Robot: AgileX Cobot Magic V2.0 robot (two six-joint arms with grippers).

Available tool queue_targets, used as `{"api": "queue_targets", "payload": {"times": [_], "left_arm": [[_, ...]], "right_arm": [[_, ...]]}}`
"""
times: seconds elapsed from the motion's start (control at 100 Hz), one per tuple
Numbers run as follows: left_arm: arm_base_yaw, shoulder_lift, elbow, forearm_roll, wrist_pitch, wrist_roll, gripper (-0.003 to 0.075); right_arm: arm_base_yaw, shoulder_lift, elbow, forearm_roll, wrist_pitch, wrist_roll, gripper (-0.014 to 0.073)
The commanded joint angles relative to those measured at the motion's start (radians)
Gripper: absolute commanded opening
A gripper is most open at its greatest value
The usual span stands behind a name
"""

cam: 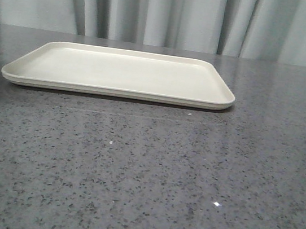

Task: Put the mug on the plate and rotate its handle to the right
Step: 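Lift the white mug with the left gripper toward the cream tray, then lower the held mug onto the cream tray with the left gripper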

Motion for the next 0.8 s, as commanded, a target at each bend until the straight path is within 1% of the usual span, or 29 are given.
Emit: {"api": "queue_targets", "payload": {"times": [0.0, 0.22, 0.29, 0.47, 0.61, 0.79], "left_arm": [[-0.054, 0.052, -0.09, -0.029, -0.043, -0.005, -0.002], [-0.163, 0.255, -0.279, -0.029, -0.058, -0.063, -0.002], [-0.189, 0.314, -0.328, -0.029, -0.058, -0.065, -0.002], [-0.244, 0.445, -0.446, -0.029, -0.053, -0.121, -0.002], [-0.282, 0.522, -0.504, -0.029, -0.053, -0.141, -0.002], [-0.313, 0.588, -0.539, -0.029, -0.061, -0.163, -0.002]], "right_arm": [[0.0, 0.013, -0.033, -0.007, -0.066, 0.0, 0.0478], [0.0, 0.013, -0.033, -0.007, -0.065, 0.0, 0.0478], [0.0, 0.013, -0.033, -0.007, -0.065, 0.0, 0.0478], [0.0, 0.013, -0.033, -0.007, -0.065, 0.0, 0.0478], [0.0, 0.013, -0.033, -0.007, -0.065, 0.0, 0.0478], [0.0, 0.013, -0.033, -0.007, -0.065, 0.0, 0.0478]]}}
